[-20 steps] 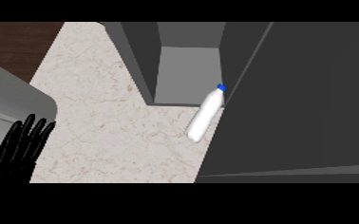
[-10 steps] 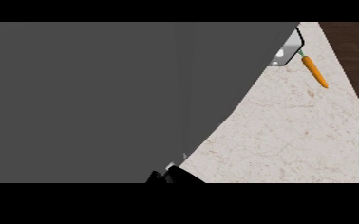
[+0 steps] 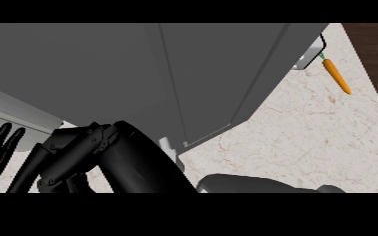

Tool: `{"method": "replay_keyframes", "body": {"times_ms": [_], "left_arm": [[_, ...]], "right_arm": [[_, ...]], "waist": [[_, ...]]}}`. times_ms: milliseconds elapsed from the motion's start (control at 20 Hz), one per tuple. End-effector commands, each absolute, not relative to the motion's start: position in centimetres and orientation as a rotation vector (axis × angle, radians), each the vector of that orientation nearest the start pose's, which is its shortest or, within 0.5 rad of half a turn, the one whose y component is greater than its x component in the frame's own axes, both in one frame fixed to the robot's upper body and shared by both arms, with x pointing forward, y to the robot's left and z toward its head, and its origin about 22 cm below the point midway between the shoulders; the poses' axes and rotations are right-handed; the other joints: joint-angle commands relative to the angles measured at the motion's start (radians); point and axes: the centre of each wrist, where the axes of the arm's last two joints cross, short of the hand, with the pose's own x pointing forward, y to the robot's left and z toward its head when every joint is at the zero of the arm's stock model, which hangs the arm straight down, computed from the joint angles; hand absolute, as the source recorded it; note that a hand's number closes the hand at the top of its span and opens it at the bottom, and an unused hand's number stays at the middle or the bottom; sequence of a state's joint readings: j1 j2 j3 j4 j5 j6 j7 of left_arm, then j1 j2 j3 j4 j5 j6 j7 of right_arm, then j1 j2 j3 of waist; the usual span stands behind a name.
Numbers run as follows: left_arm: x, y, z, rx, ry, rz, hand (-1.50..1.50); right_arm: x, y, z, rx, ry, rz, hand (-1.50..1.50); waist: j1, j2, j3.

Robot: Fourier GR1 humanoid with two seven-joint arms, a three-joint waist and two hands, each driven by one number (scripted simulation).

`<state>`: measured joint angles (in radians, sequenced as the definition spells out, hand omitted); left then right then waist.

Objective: Pick up the bottled water, place it into the cabinet and close the cabinet

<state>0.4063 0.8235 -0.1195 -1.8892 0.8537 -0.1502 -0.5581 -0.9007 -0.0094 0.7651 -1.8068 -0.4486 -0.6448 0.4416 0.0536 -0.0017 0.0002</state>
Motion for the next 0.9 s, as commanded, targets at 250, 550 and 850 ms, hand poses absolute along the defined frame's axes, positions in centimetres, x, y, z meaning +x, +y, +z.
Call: {"method": "replay_keyframes", "body": {"times_ms": [250, 550, 850], "left_arm": [[13.9, 35.7, 7.9, -0.353, -1.877, -0.059, -1.50], [13.4, 35.6, 8.2, -0.318, -1.903, -0.044, -1.50], [12.9, 36.2, 8.3, -0.331, -1.867, -0.044, -1.50]], "right_arm": [[24.8, 2.5, 21.7, 0.962, -1.429, 0.755, 1.50], [29.3, -0.3, 19.2, 0.967, -1.419, 0.688, 1.50], [33.1, -1.4, 19.4, 0.880, -1.498, 0.613, 1.50]], "waist": [[0.000, 0.010, 0.000], [-0.033, 0.004, 0.000], [-0.030, 0.003, 0.000]]}}
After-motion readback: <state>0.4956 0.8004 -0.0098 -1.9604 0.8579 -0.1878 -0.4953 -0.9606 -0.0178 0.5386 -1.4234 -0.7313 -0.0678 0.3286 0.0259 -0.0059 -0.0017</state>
